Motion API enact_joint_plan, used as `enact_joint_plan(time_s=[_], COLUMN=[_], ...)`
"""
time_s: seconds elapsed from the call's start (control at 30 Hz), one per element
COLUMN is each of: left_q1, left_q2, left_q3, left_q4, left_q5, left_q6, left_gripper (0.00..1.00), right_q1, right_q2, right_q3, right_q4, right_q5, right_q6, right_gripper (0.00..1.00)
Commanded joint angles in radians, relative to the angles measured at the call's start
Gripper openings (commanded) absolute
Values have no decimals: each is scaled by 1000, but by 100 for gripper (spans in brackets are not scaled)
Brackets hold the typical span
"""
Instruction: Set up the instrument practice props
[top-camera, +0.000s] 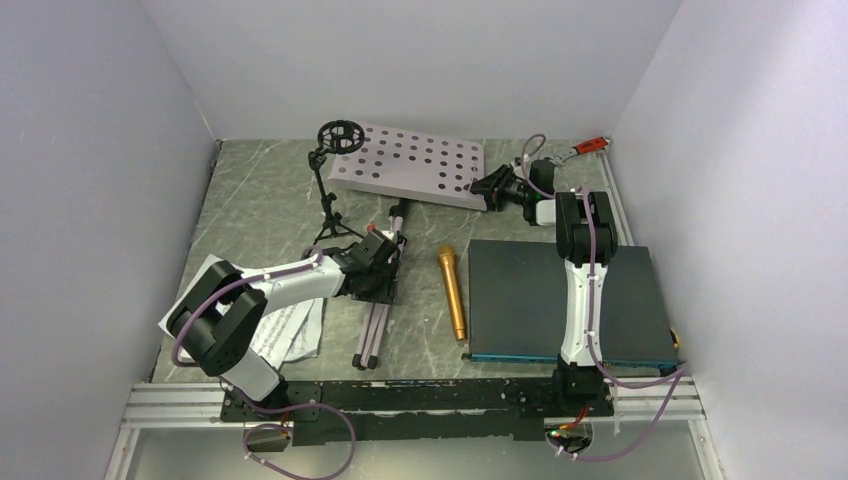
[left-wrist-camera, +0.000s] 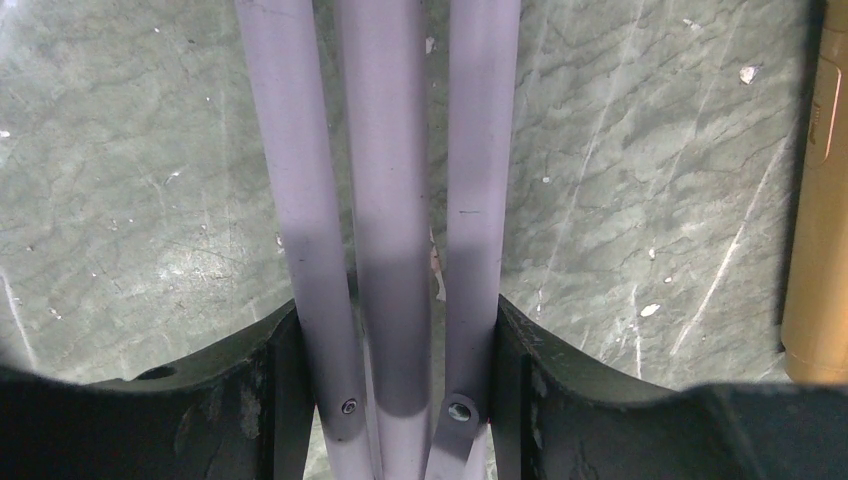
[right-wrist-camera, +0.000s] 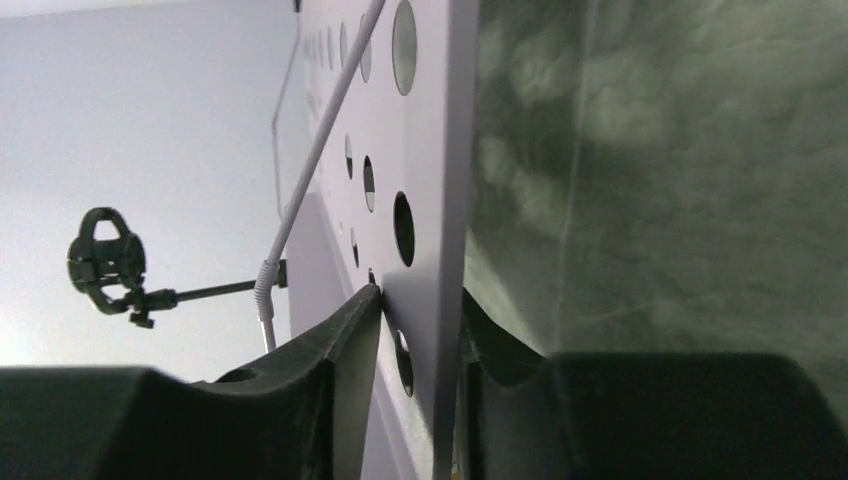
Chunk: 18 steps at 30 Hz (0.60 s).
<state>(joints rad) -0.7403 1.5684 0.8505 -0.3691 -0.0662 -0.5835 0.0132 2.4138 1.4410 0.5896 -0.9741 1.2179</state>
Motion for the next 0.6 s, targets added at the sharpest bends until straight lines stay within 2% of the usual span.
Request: enact_joint_plan(time_s=[0.0,0.17,0.27,0.4,0.57], left_q1=[-2,-2,-2,-1,-1], left_q2=[20,33,38,25,4], left_q3=[-6,3,12,12,17], left_q4=[48,50,39,37,36], left_q5=[32,48,45,43,42], left_q6=[39,47,50,48,52], left_gripper=[3,3,3,3,3], right_q1=[22,53,54,54,54], right_q2=[1,50,56,-11,-143], right_q3=[-26,-20,-31,-54,-63], right_q4=[268,556,587,371,38], right_q5=[-74,-115,-110,-103,-51], right_q6=[165,376,393,199,-89], right_gripper=[30,30,22,2,0])
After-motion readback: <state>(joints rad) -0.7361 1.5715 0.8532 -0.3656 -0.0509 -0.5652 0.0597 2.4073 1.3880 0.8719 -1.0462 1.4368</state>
